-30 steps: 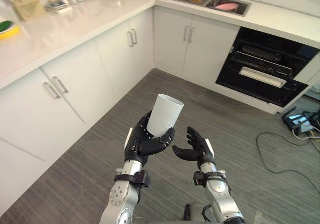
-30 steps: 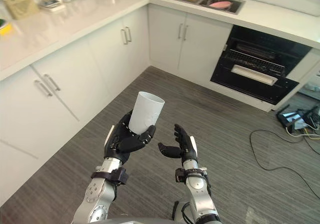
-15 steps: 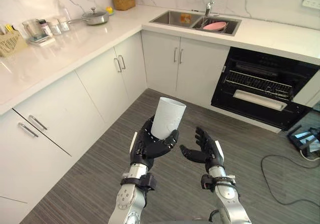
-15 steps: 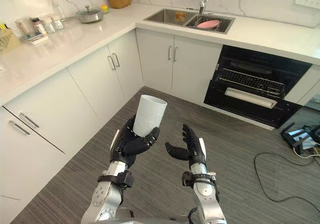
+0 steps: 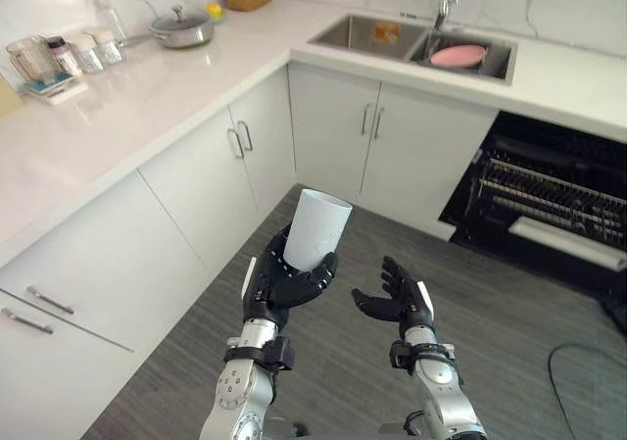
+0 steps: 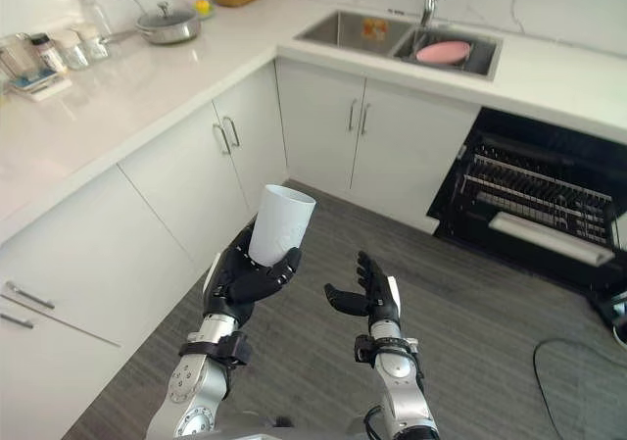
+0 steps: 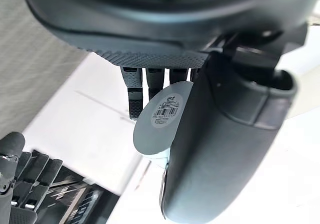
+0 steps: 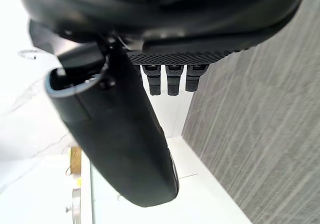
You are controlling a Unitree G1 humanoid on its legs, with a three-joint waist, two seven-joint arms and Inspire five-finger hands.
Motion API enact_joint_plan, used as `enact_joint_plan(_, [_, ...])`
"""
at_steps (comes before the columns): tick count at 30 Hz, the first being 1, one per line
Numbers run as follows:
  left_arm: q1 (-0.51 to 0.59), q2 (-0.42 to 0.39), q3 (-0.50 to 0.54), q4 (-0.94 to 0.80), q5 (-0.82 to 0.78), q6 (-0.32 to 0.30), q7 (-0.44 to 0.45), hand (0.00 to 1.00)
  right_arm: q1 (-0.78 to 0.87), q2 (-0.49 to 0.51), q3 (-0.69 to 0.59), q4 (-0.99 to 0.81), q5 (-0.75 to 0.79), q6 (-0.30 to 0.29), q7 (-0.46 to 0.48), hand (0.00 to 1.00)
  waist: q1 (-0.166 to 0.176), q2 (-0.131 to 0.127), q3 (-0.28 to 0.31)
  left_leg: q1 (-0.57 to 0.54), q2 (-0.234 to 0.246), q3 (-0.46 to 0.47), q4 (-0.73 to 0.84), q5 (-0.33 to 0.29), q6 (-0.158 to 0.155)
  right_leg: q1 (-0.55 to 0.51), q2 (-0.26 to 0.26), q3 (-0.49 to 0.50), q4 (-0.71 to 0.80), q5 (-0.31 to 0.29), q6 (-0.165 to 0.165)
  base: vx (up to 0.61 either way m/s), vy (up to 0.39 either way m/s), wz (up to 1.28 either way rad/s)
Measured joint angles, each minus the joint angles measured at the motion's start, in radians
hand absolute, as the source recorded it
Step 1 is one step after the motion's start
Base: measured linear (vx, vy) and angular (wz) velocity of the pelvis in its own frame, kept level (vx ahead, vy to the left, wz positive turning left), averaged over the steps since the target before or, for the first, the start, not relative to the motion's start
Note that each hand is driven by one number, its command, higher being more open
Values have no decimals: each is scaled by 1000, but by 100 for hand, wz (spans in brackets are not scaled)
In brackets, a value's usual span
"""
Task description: Walk over to the sink, pick up the cup, carry it to the dishwasher, place the cup inside the dishwasher, then close the dishwasher door
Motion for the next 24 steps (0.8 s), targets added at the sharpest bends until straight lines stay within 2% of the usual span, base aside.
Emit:
enact_joint_plan(1, [-4, 9, -7, 1, 0, 0, 2, 30, -9, 4, 0, 0, -4, -1, 3, 90, -5, 0, 1, 45, 3, -10, -41, -8, -11, -74, 13, -24, -74, -7, -12, 394, 13, 14])
enact_joint_plan(3, [-4, 19, -15, 2, 0, 0, 2, 30, -8, 4, 0, 0, -4, 0, 3, 90, -16, 3, 3, 73, 10, -18, -62, -14, -20, -107, 28, -43, -162, -6, -16, 336, -23, 15])
enact_joint_plan(4, [-5, 25, -17, 2, 0, 0, 2, 30, -6, 4, 0, 0, -4, 0, 3, 90, -29, 6, 4, 97, 23, -24, -77, -27, -37, -135, 44, -69, -264, 5, -23, 350, -63, 12])
enact_joint_plan(5, [-7, 28, -17, 4, 0, 0, 2, 30, -5, 4, -1, 0, -3, 1, 2, 90, -31, 5, 4, 113, 34, -22, -81, -42, -57, -145, 60, -90, -361, 43, -29, 442, -94, 9])
enact_joint_plan(6, [-7, 32, -16, 8, 0, 0, 3, 30, 3, 4, -2, -7, -3, 1, 0, 90, -33, -5, 0, 135, 38, -23, -78, -68, -82, -139, 77, -109, -496, 143, -48, 399, -98, 6])
enact_joint_plan(7, [-6, 32, -18, 12, 0, 0, 3, 30, 15, 3, -4, -21, -3, 1, -1, 90, -41, -11, -4, 151, 39, -30, -75, -88, -90, -130, 77, -109, -505, 227, -73, 364, -105, 18])
enact_joint_plan(8, [-6, 19, -21, 34, 1, 2, 3, 30, 37, -8, -14, -41, -2, 1, -7, 90, -50, 16, -12, 178, 70, -43, -49, -124, -113, -108, 97, -116, -481, 255, -88, 482, -145, 12])
enact_joint_plan(9, [-3, 12, -22, 45, 8, 6, 6, 30, 53, -12, -22, -60, 0, 3, -14, 90, -49, 37, -17, 167, 110, -39, 30, -133, -127, -75, 130, -125, -495, 229, -101, 479, -160, 4])
enact_joint_plan(10, [-2, 10, -21, 45, 18, 6, 6, 30, 65, -11, -24, -82, 1, 4, -17, 90, -49, 40, -15, 149, 126, -38, 94, -132, -128, -56, 143, -129, -502, 221, -106, 557, -200, -11])
enact_joint_plan(11, [-2, -3, -17, 43, 28, 6, 6, 30, 95, -10, -26, -148, 5, 4, -23, 90, -48, 49, -11, 98, 163, -37, 261, -119, -147, -14, 173, -135, -520, 206, -122, 463, -174, -22])
enact_joint_plan(12, [1, -21, -6, 41, 28, 6, 6, 30, 113, -11, -24, -214, 11, 4, -30, 90, -43, 55, -9, 38, 203, -37, 435, -74, -172, 27, 200, -124, -540, 193, -140, 460, -141, -32])
enact_joint_plan(13, [2, -29, -6, 40, 28, 6, 6, 30, 119, -10, -24, -248, 13, 3, -34, 90, -39, 57, -9, 14, 222, -34, 505, -67, -177, 50, 211, -117, -555, 190, -146, 428, -82, -45])
enact_joint_plan(14, [3, -37, -4, 36, 28, 6, 6, 30, 128, -6, -31, -305, 18, -2, -43, 90, -38, 57, -10, -28, 249, -15, 592, -72, -167, 102, 227, -102, -598, 188, -149, 409, -44, -40])
enact_joint_plan(15, [7, -44, -8, 26, 28, 6, 5, 30, 130, -2, -44, -349, 19, -13, -48, 90, -36, 57, -10, -64, 262, 1, 615, -84, -152, 148, 231, -85, -641, 188, -148, 390, -33, -35])
enact_joint_plan(18, [22, -59, -6, -10, 28, 4, 6, 30, 123, 3, -62, -376, 48, -43, -56, 90, -18, 57, -11, -130, 256, 4, 545, -116, -126, 211, 231, -38, -701, 188, -148, 297, 22, -43])
enact_joint_plan(21, [22, -62, 11, -28, 28, 4, 6, 30, 121, 9, -69, -370, 104, -44, -54, 90, 2, 49, -6, -206, 196, -83, 331, -119, -124, 275, 214, 12, -755, 186, -132, 278, 141, -44])
enact_joint_plan(22, [21, -61, 18, -29, 28, 4, 9, 30, 121, 11, -73, -366, 128, -44, -54, 90, 4, 45, -3, -230, 158, -129, 222, -90, -135, 294, 194, 28, -768, 179, -118, 311, 270, -36])
enact_joint_plan(23, [21, -61, 21, -29, 27, 4, 11, 30, 121, 9, -79, -360, 143, -45, -53, 90, 4, 44, -2, -244, 133, -149, 124, -22, -140, 308, 175, 45, -769, 165, -87, 309, 291, -40])
enact_joint_plan(24, [22, -60, 22, -29, 27, 4, 15, 30, 122, 9, -87, -352, 152, -45, -52, 90, 4, 44, -2, -238, 124, -147, 106, 31, -139, 315, 167, 56, -769, 157, -73, 333, 337, -47])
